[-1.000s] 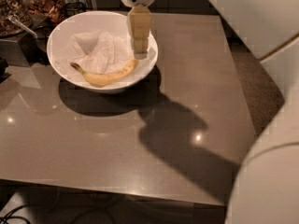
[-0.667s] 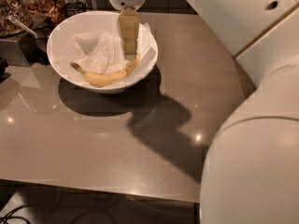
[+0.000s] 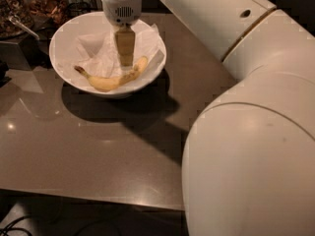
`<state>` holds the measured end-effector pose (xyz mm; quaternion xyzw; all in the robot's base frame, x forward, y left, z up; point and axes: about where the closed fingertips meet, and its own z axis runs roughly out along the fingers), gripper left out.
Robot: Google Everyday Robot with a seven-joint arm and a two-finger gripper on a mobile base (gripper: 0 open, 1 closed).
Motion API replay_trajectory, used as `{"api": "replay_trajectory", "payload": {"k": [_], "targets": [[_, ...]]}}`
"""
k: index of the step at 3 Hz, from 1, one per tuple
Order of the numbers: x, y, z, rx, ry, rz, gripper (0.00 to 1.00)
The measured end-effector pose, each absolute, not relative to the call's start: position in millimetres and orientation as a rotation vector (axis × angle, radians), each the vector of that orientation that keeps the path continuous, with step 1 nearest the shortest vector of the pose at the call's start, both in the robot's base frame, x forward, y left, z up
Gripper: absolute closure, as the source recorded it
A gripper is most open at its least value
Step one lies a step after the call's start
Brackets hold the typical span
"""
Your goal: Pick banana from white bowl
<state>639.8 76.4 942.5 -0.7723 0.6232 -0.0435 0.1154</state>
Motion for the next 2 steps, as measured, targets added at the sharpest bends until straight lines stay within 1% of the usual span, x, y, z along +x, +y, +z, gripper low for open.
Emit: {"api": "replay_trajectory", "payload": {"k": [1,2], "targets": [[640.4,84.2,923.2,-2.298,1.827,-0.102,0.27],[638.6,92.5,905.8,-2.328,1.829,-0.067,0.36]]}}
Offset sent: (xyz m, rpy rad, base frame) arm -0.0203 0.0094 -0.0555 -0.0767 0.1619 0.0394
